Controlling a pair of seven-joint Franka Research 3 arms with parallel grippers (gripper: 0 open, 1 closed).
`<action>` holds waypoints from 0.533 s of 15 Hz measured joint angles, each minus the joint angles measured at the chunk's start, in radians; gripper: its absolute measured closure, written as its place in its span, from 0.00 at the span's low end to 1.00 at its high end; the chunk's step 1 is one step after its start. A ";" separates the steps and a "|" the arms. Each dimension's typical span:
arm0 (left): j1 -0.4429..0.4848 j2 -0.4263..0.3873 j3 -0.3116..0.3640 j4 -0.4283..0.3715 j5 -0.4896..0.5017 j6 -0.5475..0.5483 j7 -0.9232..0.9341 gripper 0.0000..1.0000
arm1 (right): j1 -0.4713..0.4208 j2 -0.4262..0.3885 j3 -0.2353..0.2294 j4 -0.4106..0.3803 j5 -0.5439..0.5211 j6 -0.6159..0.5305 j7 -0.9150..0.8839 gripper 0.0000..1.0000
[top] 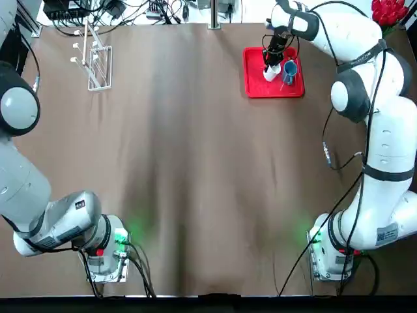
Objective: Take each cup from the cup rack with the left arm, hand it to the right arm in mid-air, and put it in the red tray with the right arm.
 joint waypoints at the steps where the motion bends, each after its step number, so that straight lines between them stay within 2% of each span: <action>1: 0.004 0.000 0.000 -0.001 0.003 -0.008 -0.001 0.00 | 0.000 0.001 0.000 0.000 0.000 0.003 0.001 0.86; 2: 0.011 0.000 0.000 -0.002 0.003 -0.022 -0.001 0.00 | 0.000 0.002 0.000 0.001 0.000 0.005 0.001 0.86; 5: 0.021 -0.005 0.019 -0.002 0.004 -0.050 -0.001 0.00 | 0.000 0.002 0.000 0.005 0.000 0.005 0.002 0.60; 7: -0.012 -0.024 0.088 -0.002 0.004 -0.052 0.002 0.00 | 0.000 0.002 0.000 0.010 0.000 0.005 0.002 0.42; 8: -0.053 -0.037 0.147 -0.002 0.004 -0.053 0.002 0.00 | 0.000 0.002 0.000 0.012 0.000 0.005 0.003 0.33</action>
